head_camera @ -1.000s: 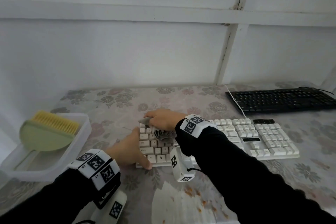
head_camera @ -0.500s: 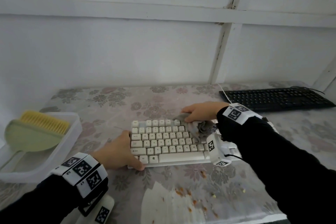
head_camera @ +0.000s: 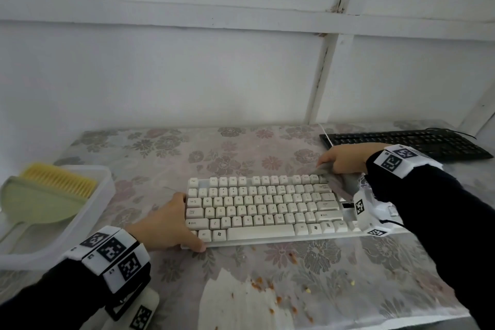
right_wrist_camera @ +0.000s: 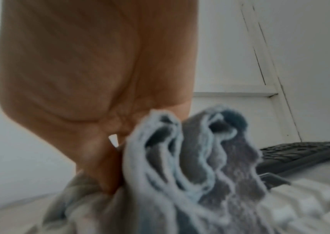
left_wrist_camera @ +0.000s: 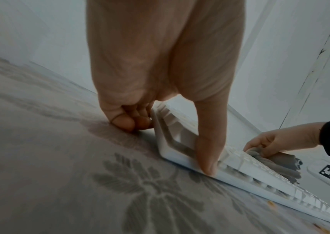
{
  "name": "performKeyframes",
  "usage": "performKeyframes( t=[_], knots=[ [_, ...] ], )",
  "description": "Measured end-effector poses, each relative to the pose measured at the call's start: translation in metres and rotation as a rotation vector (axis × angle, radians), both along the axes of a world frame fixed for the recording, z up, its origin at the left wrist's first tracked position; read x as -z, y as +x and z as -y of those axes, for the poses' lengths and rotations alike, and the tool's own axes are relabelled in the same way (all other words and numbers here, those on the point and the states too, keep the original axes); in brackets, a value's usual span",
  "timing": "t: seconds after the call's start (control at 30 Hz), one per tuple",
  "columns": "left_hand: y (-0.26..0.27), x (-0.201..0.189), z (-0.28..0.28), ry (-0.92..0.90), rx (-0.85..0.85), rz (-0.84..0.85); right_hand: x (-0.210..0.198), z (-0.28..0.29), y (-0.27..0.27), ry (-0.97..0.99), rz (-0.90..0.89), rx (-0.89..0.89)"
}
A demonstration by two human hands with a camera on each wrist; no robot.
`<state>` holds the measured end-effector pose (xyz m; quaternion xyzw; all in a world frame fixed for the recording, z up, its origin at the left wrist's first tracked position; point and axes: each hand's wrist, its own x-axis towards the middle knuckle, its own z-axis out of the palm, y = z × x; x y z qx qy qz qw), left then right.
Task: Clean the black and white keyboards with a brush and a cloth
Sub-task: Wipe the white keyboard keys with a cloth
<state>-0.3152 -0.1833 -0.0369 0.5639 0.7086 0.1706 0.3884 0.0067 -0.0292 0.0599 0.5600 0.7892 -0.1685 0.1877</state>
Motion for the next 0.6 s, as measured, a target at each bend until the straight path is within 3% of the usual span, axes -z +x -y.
performKeyframes(
  t=[0.17,0.37,0.53,0.6],
  knots=[
    [0.000,0.000,-0.001,0.004,-0.001,0.003,0.008,0.002,0.011,-0.006,-0.081,0.071],
    [0.001,0.001,-0.001,-0.008,-0.006,0.002,0.008,0.003,0.015,-0.029,-0.107,0.037],
    [0.001,0.002,-0.002,-0.004,-0.012,-0.008,0.007,-0.001,0.025,0.192,0.014,-0.020],
    [0.001,0.002,-0.002,-0.001,-0.005,-0.007,0.006,-0.003,0.038,0.307,-0.014,0.038]
  ],
)
